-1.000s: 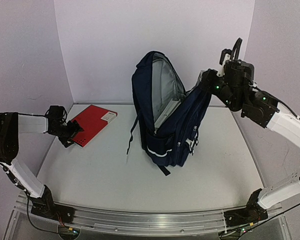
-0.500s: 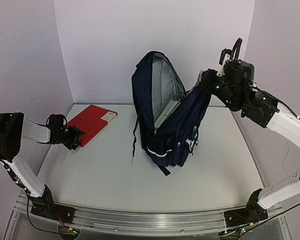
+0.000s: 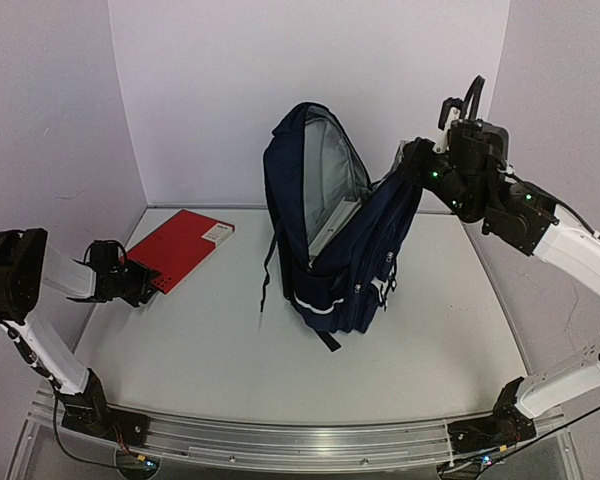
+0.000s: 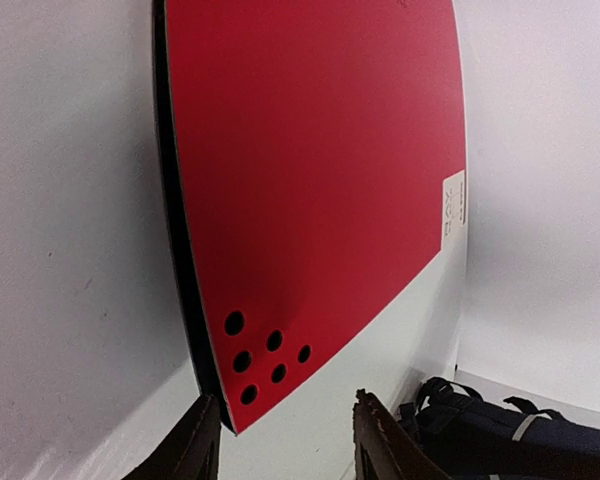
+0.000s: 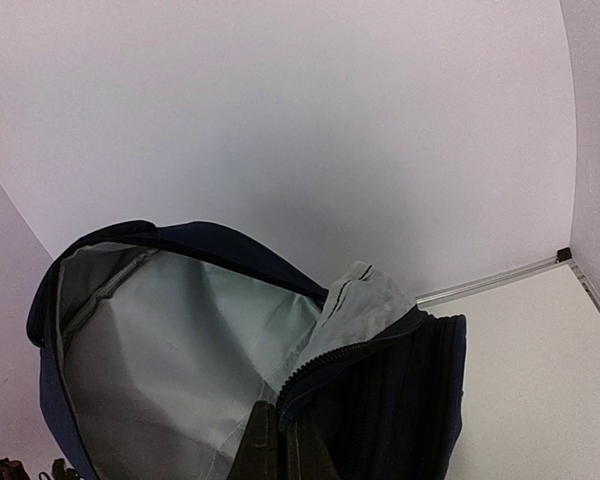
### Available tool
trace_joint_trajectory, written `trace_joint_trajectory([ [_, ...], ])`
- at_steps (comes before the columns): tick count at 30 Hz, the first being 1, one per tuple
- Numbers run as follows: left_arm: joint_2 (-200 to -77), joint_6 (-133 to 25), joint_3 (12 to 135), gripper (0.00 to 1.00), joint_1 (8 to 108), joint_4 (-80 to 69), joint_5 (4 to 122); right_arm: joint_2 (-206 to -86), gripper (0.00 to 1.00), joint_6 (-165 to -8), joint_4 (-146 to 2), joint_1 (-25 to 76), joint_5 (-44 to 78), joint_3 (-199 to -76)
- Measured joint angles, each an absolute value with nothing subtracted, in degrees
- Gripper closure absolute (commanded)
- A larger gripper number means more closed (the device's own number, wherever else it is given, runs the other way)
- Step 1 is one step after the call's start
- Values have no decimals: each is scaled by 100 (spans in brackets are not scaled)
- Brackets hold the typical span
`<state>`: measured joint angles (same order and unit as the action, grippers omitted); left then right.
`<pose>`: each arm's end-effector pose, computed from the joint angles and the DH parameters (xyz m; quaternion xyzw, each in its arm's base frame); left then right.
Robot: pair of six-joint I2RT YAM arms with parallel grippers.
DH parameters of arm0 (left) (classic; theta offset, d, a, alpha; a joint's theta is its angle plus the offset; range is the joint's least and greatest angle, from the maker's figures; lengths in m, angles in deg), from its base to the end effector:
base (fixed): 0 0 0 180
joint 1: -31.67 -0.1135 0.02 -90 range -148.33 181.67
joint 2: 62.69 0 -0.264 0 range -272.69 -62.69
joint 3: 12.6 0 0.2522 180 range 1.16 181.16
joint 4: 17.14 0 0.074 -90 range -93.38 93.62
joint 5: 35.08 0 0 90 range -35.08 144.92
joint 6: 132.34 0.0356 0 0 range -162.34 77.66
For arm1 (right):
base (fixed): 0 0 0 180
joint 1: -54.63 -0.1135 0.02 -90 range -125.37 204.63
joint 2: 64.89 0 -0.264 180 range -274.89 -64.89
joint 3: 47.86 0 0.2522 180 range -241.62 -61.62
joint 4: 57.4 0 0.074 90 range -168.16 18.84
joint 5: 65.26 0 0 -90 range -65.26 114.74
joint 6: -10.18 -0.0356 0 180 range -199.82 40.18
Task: Pack the student bag
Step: Pick up the files at the corner of the board.
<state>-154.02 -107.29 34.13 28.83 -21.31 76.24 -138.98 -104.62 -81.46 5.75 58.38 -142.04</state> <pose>0.2876 0.0013 0.1308 -0.4332 0.7838 -0.3564 0.2663 0.2042 0.2039 0.4468 0.0471 0.7257 0.2222 0.6495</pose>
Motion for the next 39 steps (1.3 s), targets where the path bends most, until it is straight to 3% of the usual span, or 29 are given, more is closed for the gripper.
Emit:
trace_joint_trajectory([
  [23, -16450, -10954, 3295, 66, 2845, -3769, 7975, -13902, 100, -10455, -8131, 575, 5791, -14206],
  [27, -16568, -10922, 3295, 78, 2845, -3967, 7937, -13902, 100, -10452, -8131, 575, 5789, -14206],
  [31, -16682, -10803, 3301, 98, 2845, -4079, 7889, -13902, 100, -10453, -8131, 575, 5788, -14206],
  [39, -16306, -10190, 3505, 100, 2834, -4113, 7899, -13916, 100, -10423, -8138, 575, 5771, -14231],
])
